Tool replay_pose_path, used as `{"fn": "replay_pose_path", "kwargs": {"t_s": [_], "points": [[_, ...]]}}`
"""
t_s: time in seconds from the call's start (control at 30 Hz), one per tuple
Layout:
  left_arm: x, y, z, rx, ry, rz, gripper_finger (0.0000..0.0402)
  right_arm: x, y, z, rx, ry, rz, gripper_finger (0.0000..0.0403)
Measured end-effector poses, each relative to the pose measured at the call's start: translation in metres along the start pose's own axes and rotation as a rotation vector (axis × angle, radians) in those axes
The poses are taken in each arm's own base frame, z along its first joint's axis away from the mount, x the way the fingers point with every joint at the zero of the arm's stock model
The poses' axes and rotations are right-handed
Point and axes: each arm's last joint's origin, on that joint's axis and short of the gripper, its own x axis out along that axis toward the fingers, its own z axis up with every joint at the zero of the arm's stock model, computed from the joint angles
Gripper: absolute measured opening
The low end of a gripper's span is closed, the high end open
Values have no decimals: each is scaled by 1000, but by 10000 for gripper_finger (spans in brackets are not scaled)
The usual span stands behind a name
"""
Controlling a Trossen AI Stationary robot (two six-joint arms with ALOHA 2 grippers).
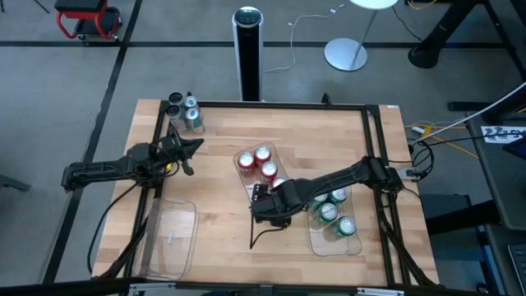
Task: Sort soda cans
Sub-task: Put the bottom blue soda can into the left transparent bin
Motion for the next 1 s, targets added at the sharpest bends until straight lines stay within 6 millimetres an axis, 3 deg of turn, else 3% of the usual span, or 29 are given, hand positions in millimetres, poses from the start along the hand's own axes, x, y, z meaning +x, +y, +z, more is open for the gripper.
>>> {"fn": "replay_pose_path", "kwargs": {"t_s": [0.3,0.47,0.6,0.8,1.0], "points": [[0,0,0,-1,3,0,0,-41,7,3,21,-5,-160,376],[0,0,0,-13,-1,-1,0,-45,21,-5,42,-11,-246,376],[-1,1,8,-15,-12,5,0,-42,47,-22,79,-15,-354,376],[-3,9,42,27,-1,155,0,-28,92,-56,220,-84,-658,376],[-4,16,95,38,99,270,0,7,129,-73,301,-166,-906,376]]}}
